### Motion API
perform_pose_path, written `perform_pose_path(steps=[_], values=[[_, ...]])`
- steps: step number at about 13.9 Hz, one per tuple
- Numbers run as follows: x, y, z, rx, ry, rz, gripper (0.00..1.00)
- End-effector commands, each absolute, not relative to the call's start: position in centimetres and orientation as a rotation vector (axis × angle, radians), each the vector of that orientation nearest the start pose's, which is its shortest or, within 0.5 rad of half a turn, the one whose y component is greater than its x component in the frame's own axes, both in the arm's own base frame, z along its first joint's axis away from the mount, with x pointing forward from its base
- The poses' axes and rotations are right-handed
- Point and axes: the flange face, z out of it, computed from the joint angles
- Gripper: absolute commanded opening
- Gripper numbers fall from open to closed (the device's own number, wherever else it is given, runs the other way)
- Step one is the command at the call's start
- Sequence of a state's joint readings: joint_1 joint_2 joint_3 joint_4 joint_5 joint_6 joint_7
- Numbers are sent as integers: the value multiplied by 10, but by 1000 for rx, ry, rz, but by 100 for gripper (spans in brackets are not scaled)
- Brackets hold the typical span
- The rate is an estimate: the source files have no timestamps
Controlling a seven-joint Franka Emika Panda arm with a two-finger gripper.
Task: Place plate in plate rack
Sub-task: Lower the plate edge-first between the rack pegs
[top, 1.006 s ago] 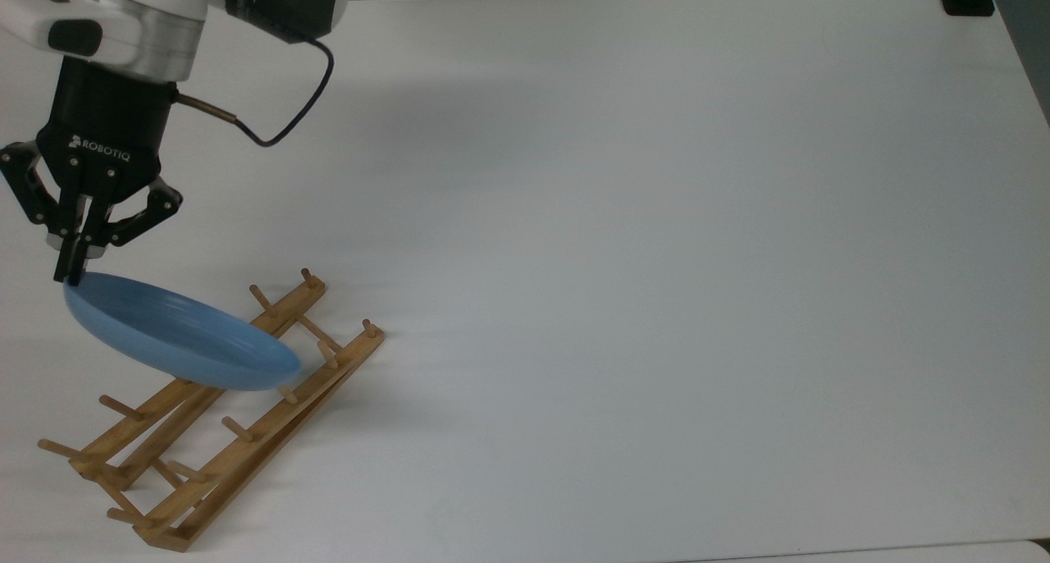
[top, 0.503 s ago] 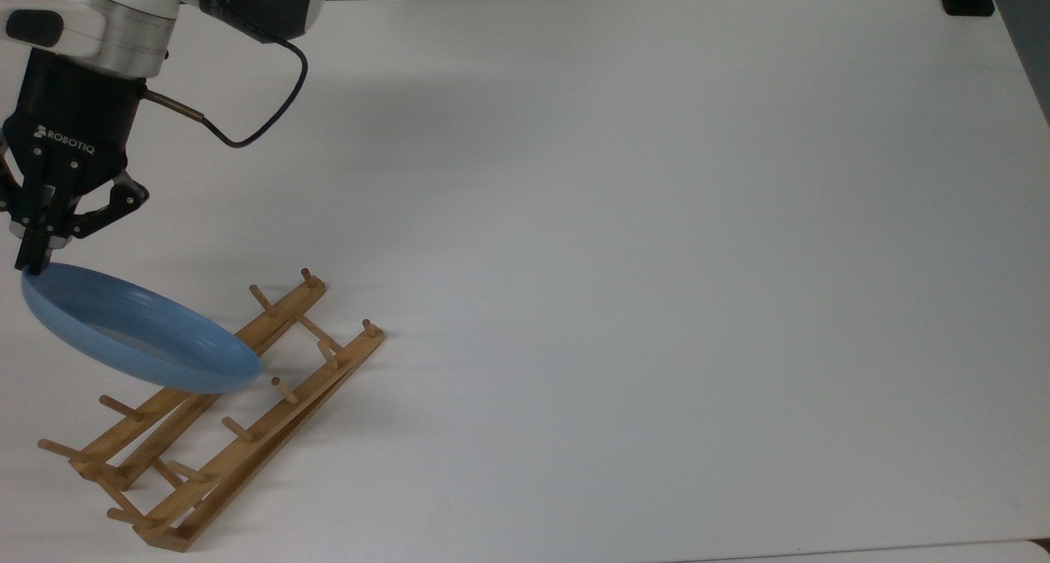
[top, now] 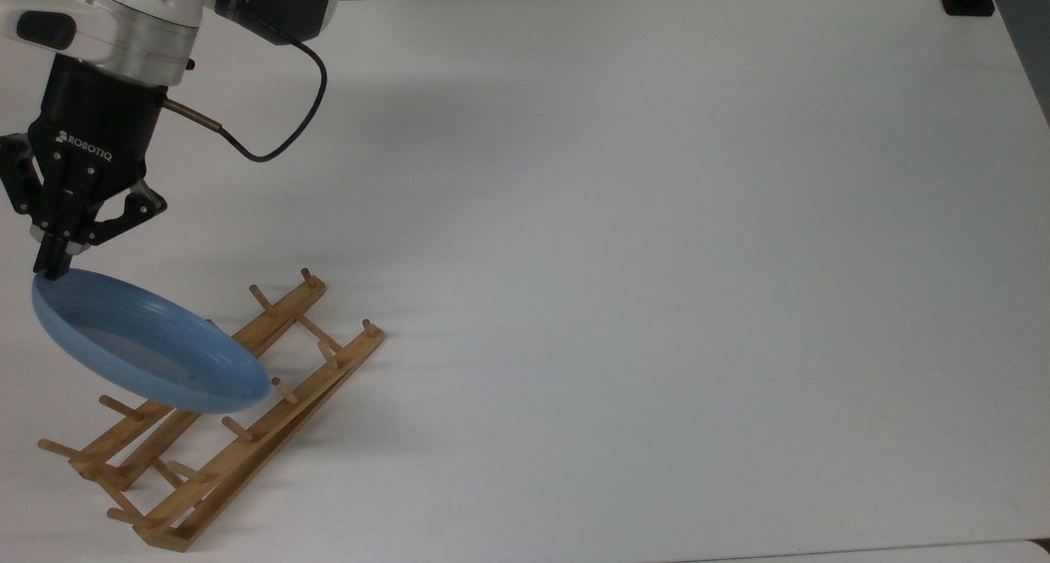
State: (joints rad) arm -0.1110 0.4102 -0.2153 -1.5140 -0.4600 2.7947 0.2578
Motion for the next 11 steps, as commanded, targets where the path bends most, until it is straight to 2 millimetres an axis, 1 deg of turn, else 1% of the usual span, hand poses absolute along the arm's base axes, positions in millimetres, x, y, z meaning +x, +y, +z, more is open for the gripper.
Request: perform_pose_path(steps=[1,4,5,6,7,8,10,11], values=[[704,-177,532,-3284,333,-1493,0],[707,-175,517,-3316,312,-1484,0],[708,-173,514,-3324,296,-1481,0],[710,-172,506,-3350,262,-1468,0],[711,-171,502,-3359,250,-1466,0],[712,-170,498,-3359,271,-1466,0],[714,-161,488,-3374,268,-1501,0],[714,-161,486,-3376,279,-1511,0]])
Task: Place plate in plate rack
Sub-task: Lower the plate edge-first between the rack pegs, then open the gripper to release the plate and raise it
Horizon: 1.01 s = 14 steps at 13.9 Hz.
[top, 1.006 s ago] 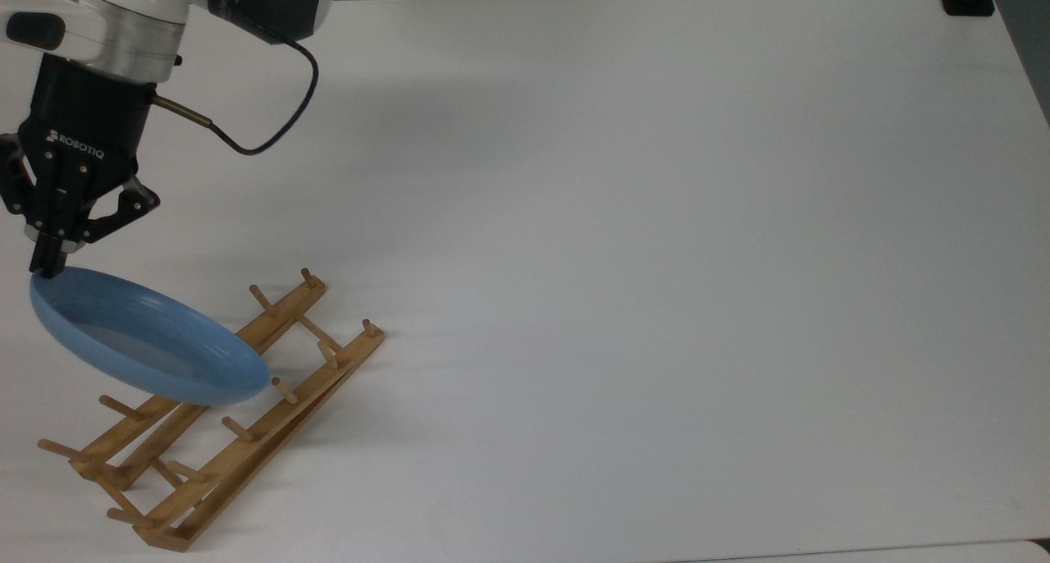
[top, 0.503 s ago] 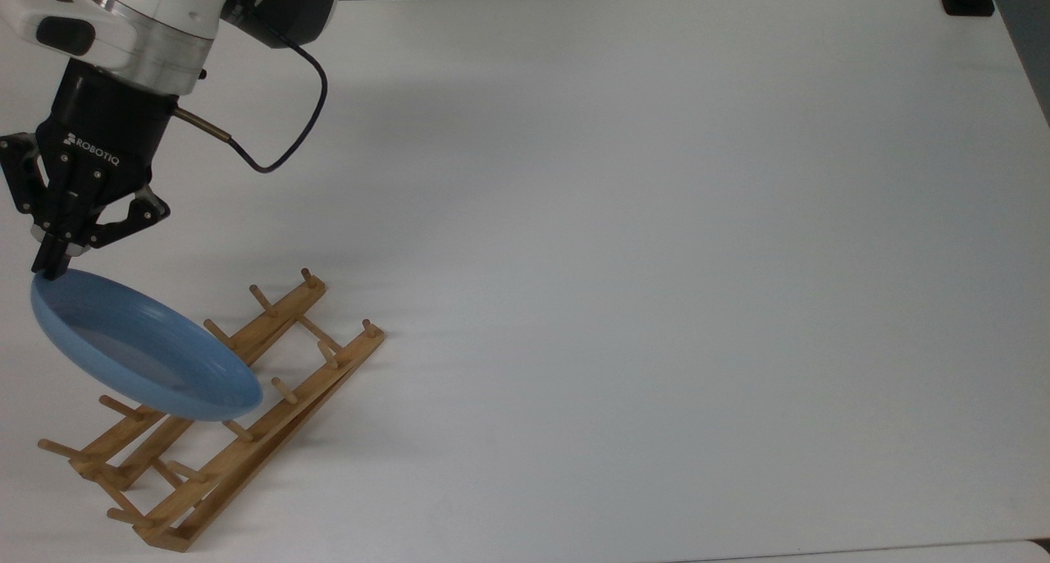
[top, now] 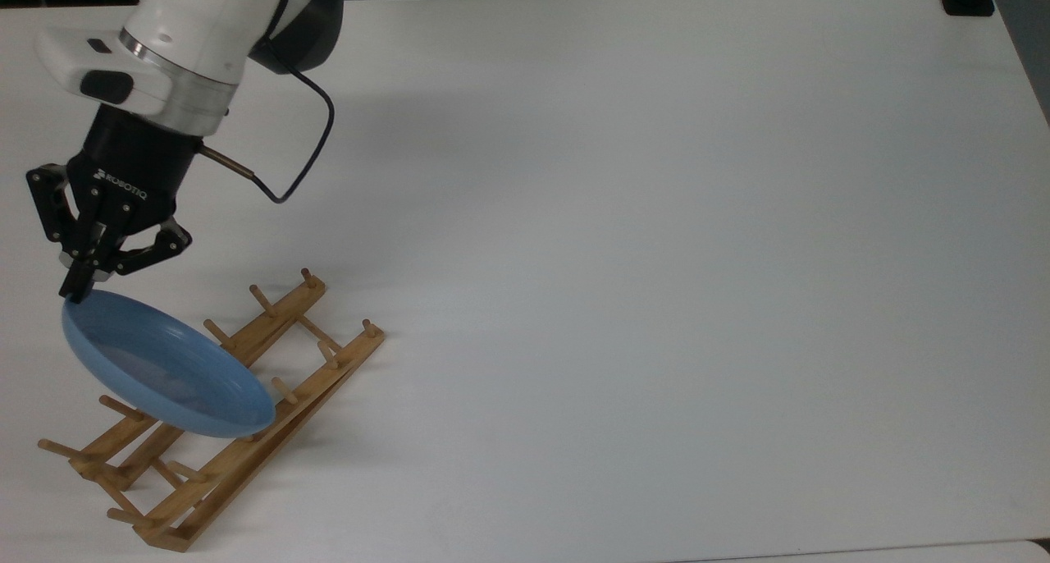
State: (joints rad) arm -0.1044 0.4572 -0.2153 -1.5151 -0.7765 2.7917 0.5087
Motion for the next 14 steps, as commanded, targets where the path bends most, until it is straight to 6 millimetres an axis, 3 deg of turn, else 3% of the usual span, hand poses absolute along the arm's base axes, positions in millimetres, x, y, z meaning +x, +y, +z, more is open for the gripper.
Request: perform_pose_path(steps=[1,5,7,8,9,10,11,14], values=[[715,-160,482,2334,-189,1047,0],[715,-157,472,2325,-157,1029,0],[714,-157,472,2325,-158,1029,20],[714,-157,472,2326,-159,1029,34],[715,-155,472,2330,-162,1032,62],[715,-154,472,2333,-163,1035,78],[715,-153,473,2336,-168,1040,100],[716,-142,483,2343,-189,1070,100]])
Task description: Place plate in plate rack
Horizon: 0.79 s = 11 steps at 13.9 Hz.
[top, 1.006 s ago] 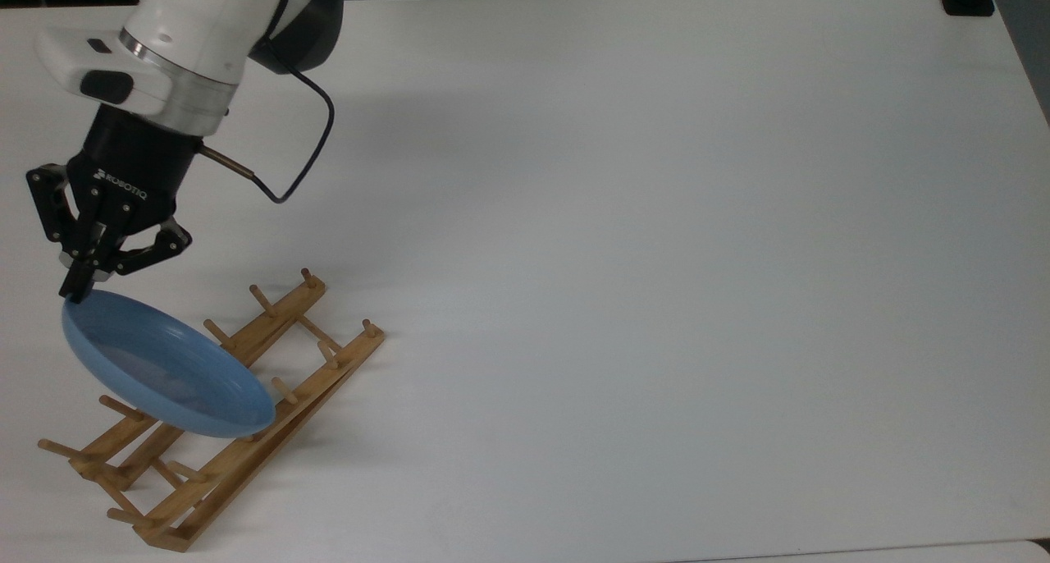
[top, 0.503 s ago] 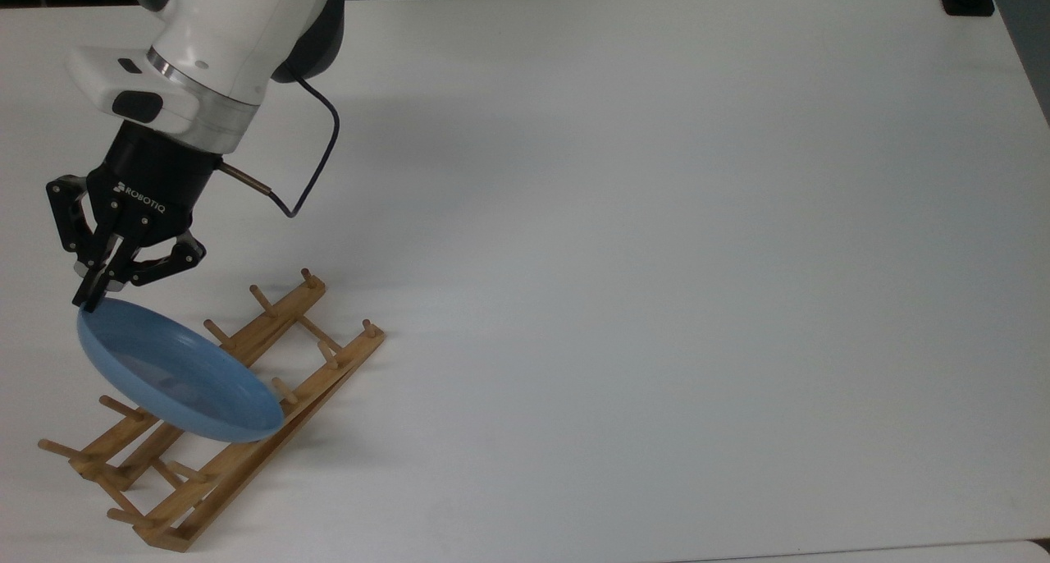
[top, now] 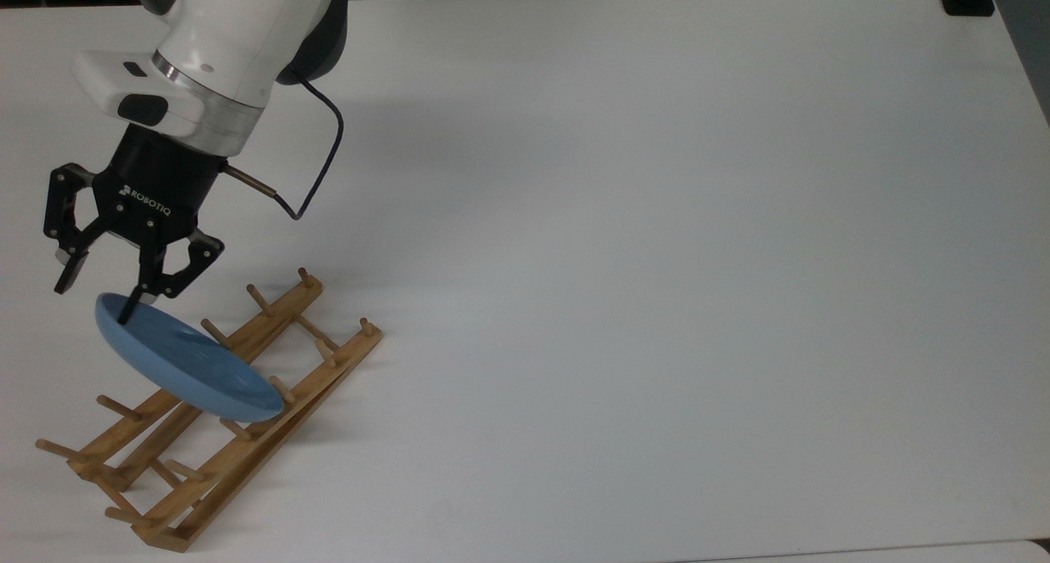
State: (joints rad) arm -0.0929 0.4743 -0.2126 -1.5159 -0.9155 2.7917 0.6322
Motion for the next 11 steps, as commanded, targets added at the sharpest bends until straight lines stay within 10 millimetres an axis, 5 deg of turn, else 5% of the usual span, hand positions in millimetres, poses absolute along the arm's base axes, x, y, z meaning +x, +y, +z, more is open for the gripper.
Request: perform_pose_path(steps=[1,5,8,11], values=[[715,-139,490,2354,-233,1093,100],[717,-97,514,2488,-479,1087,100],[705,-73,525,2606,-687,880,100],[685,-47,534,2788,-653,634,100]])
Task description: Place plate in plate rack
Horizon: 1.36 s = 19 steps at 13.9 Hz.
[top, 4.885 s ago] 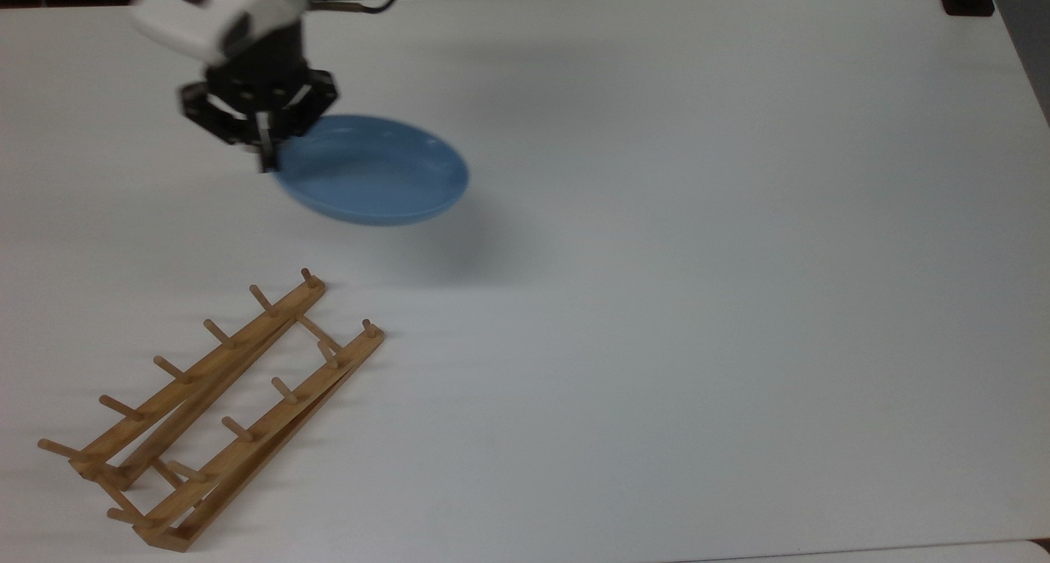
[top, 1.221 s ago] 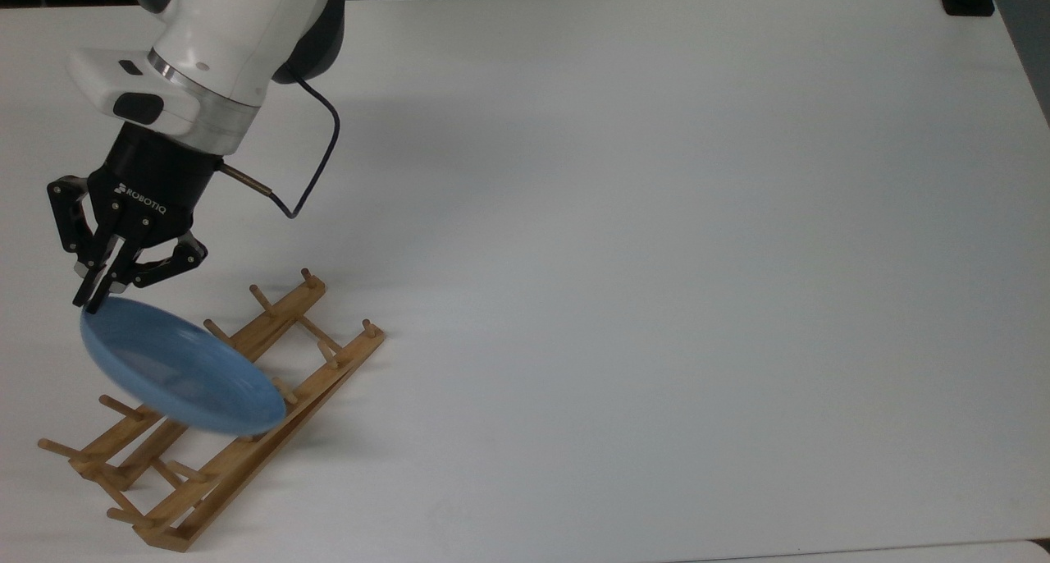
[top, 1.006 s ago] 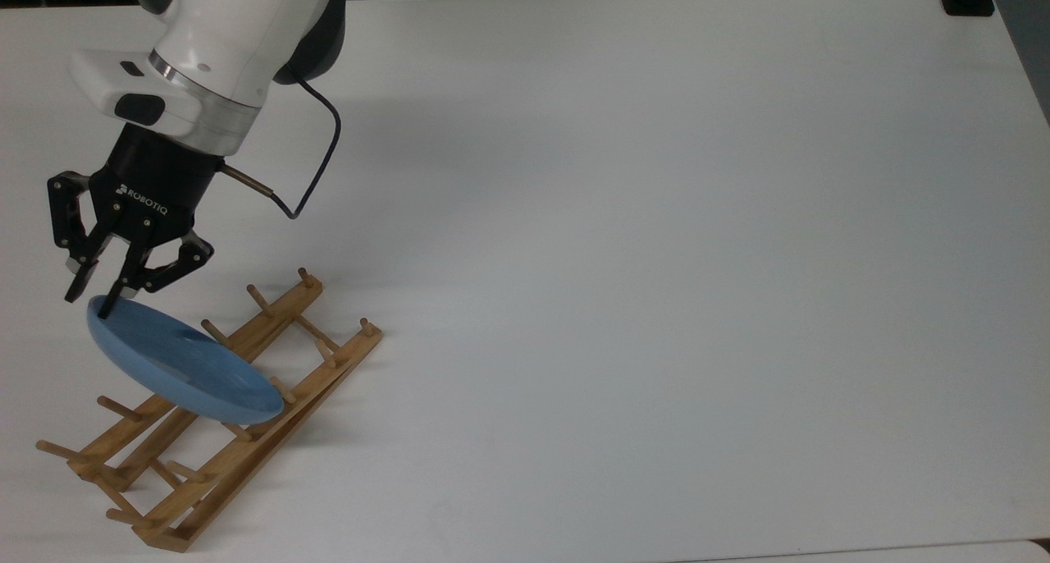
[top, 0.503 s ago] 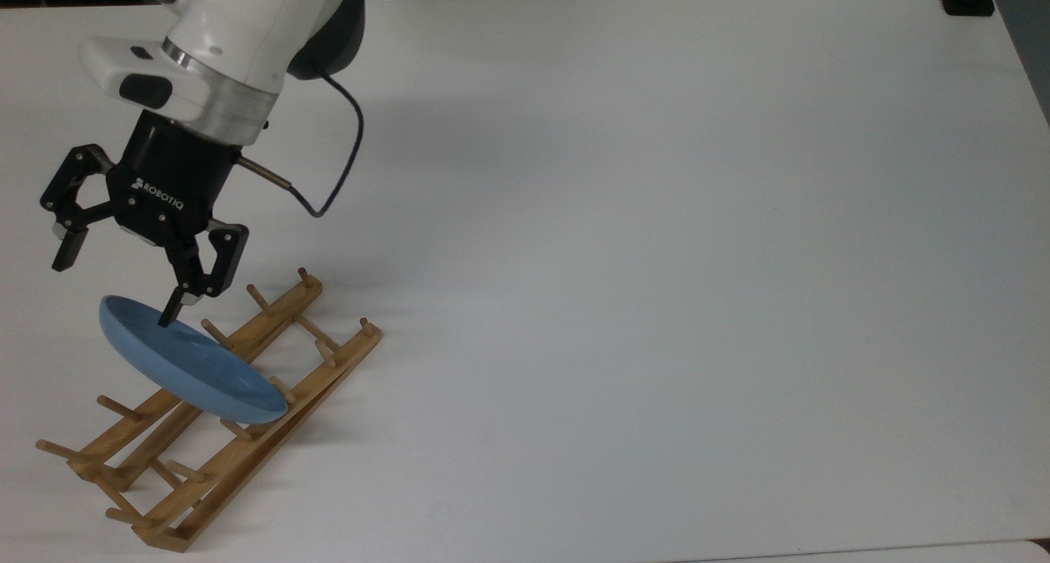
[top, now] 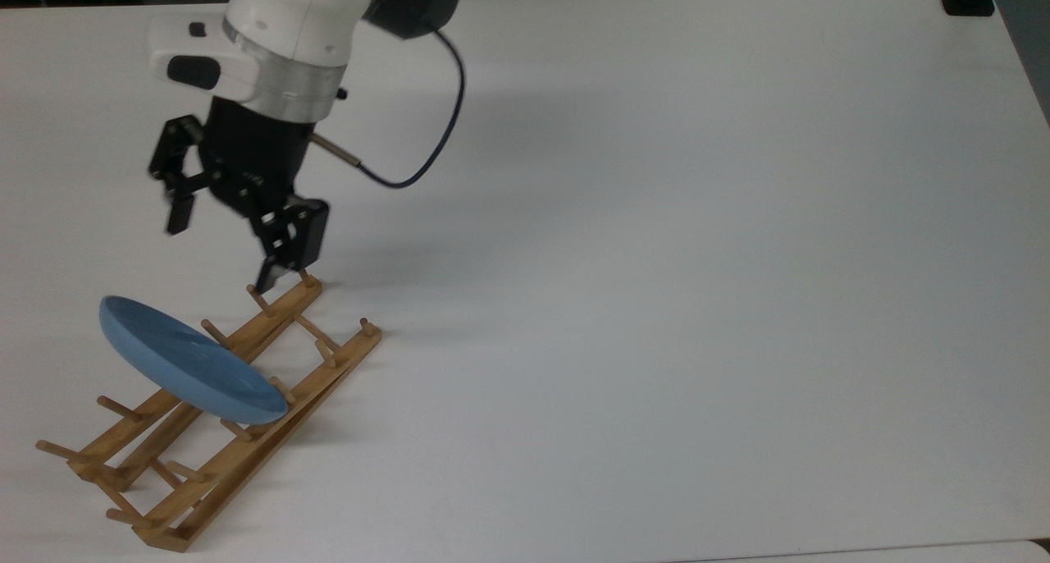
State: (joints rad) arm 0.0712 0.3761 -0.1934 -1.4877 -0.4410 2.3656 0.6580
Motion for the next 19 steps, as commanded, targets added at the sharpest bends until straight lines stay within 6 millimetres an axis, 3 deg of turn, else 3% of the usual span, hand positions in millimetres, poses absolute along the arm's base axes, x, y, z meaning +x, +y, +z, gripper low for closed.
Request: perform_pose_path(steps=[1,5,7,9,13,17,19], values=[[675,-41,536,-3191,675,-584,100],[629,-36,547,-3190,385,-86,100],[607,-36,548,-3181,262,56,100],[591,-35,547,-3178,307,85,100],[574,-49,581,-3163,390,-16,100],[575,-74,593,-3152,455,-83,100],[576,-77,598,-3145,465,-109,100]])
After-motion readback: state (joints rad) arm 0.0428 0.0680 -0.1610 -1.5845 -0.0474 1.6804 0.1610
